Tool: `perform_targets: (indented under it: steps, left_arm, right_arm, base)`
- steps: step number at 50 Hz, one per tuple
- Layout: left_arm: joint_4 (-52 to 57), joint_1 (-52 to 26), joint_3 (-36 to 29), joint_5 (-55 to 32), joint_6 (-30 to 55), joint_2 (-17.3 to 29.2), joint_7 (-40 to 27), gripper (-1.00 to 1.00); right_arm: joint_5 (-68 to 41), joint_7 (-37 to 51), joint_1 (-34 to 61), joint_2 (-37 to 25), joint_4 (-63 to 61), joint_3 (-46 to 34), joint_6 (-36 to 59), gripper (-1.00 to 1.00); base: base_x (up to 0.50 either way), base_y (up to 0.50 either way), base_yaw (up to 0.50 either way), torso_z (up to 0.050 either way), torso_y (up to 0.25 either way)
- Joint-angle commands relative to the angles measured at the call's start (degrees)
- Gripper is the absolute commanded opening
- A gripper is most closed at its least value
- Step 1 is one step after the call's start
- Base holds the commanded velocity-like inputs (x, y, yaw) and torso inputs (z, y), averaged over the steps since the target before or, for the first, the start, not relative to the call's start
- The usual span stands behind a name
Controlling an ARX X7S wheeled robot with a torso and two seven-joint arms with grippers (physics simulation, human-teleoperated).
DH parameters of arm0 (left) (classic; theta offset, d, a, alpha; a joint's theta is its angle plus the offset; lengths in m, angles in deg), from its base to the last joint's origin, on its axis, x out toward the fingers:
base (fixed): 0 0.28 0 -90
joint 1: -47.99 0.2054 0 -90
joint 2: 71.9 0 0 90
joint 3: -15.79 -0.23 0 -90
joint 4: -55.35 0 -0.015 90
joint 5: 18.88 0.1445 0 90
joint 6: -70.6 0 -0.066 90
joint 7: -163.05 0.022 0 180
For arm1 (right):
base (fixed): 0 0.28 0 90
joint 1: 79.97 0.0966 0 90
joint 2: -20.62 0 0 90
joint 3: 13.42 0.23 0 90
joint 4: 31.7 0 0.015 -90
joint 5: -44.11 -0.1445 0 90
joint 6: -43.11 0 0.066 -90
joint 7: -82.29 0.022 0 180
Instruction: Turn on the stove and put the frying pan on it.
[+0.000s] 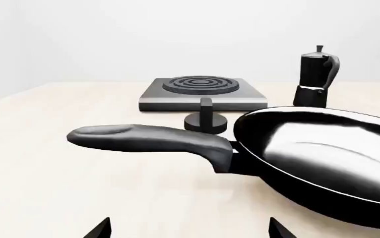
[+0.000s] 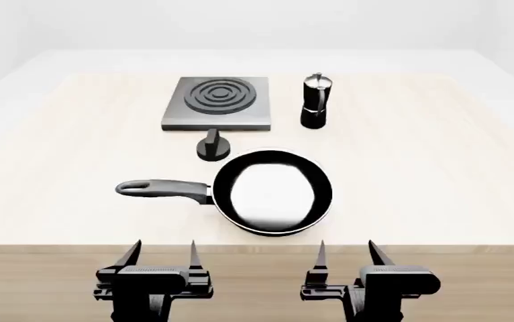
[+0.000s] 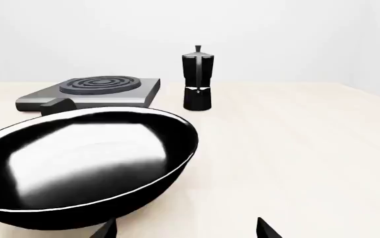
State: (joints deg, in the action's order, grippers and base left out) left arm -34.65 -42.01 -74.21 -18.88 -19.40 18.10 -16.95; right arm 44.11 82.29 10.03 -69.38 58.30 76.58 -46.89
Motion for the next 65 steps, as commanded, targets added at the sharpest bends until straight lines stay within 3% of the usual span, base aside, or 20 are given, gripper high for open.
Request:
perform_targets:
  steps: [1, 8, 12, 20, 31, 33, 35, 38, 40, 42, 43, 44, 52, 65]
  left_arm:
    - [1.6, 0.5, -1.2, -0.1, 1.2, 1.0, -1.4, 1.00]
    - [2.7, 1.1, -2.5, -2.0, 2.0, 2.1, -2.0, 1.00]
    - [3.1, 1.4, -3.0, -2.4, 1.8, 2.8, -2.7, 1.00]
    - [3.6, 1.4, -3.5, -3.3, 2.3, 3.6, -3.8, 1.00]
    - [5.8, 1.6, -4.4, -4.2, 4.7, 4.6, -5.1, 1.00]
    - [10.6, 1.6, -4.3, -6.1, 9.9, 4.9, -4.6, 1.00]
    - [21.2, -0.5, -4.2, -7.6, 22.0, 6.1, -5.5, 1.00]
    - [38.0, -12.7, -1.2, -13.3, 47.8, 8.1, -7.4, 1.00]
    - [45.1, -26.0, 3.7, -19.6, 65.0, 7.3, -7.9, 1.00]
    - [46.3, -29.5, 4.8, -20.4, 72.2, 7.1, -8.5, 1.00]
    - [48.4, -38.1, 7.0, -22.7, 80.7, 6.4, -8.5, 1.00]
    - [48.8, -40.7, 6.7, -22.8, 84.2, 6.8, -9.0, 1.00]
    - [43.9, -37.7, 5.3, -21.8, 78.1, 8.0, -8.7, 1.00]
    - [41.9, -36.8, 3.8, -21.4, 75.7, 9.2, -8.9, 1.00]
  right_arm:
    - [-0.6, 1.2, -0.5, -1.0, -0.8, -1.2, 0.2, 1.00]
    - [-3.4, 2.4, -0.7, -2.5, -4.8, -1.4, 3.8, 1.00]
    - [-4.2, 10.4, 2.0, -3.0, -6.6, 6.1, 7.1, 1.00]
    - [-9.4, 15.7, 3.8, -6.2, -9.4, 16.8, 11.3, 1.00]
    - [-8.8, 15.9, 4.0, -6.7, -7.6, 14.5, 10.8, 1.00]
    - [-8.8, 16.2, 3.9, -6.9, -7.9, 14.5, 10.9, 1.00]
    - [-8.9, 16.5, 4.1, -7.0, -7.4, 14.6, 10.8, 1.00]
    - [-9.2, 16.5, 4.2, -7.3, -6.5, 14.7, 10.7, 1.00]
    - [-9.3, 16.7, 4.1, -7.4, -6.7, 14.7, 11.0, 1.00]
    - [-9.4, 16.8, 4.1, -7.5, -6.8, 14.6, 11.2, 1.00]
    - [-9.4, 16.9, 4.2, -7.5, -7.2, 14.5, 11.4, 1.00]
    - [-9.3, 16.9, 4.2, -7.6, -7.0, 14.3, 11.3, 1.00]
    - [-9.5, 15.3, 3.8, -8.5, -6.8, 12.2, 11.7, 1.00]
    - [-9.9, 17.3, 3.9, -8.4, -7.1, 12.2, 13.4, 1.00]
  base:
    - [0.00, 0.00, 0.00, 0.000, 0.000]
    - [0.00, 0.00, 0.00, 0.000, 0.000]
    - [0.00, 0.00, 0.00, 0.000, 0.000]
    - [0.00, 0.00, 0.00, 0.000, 0.000]
    - [0.00, 0.00, 0.00, 0.000, 0.000]
    - [0.00, 0.00, 0.00, 0.000, 0.000]
    - [0.00, 0.00, 0.00, 0.000, 0.000]
    - [0.00, 0.00, 0.00, 0.000, 0.000]
    - [0.00, 0.00, 0.00, 0.000, 0.000]
    - [0.00, 0.00, 0.00, 0.000, 0.000]
    - [0.00, 0.00, 0.00, 0.000, 0.000]
    - [0.00, 0.00, 0.00, 0.000, 0.000]
    - [0.03, 0.00, 0.00, 0.000, 0.000]
    - [0.50, 0.00, 0.00, 0.000, 0.000]
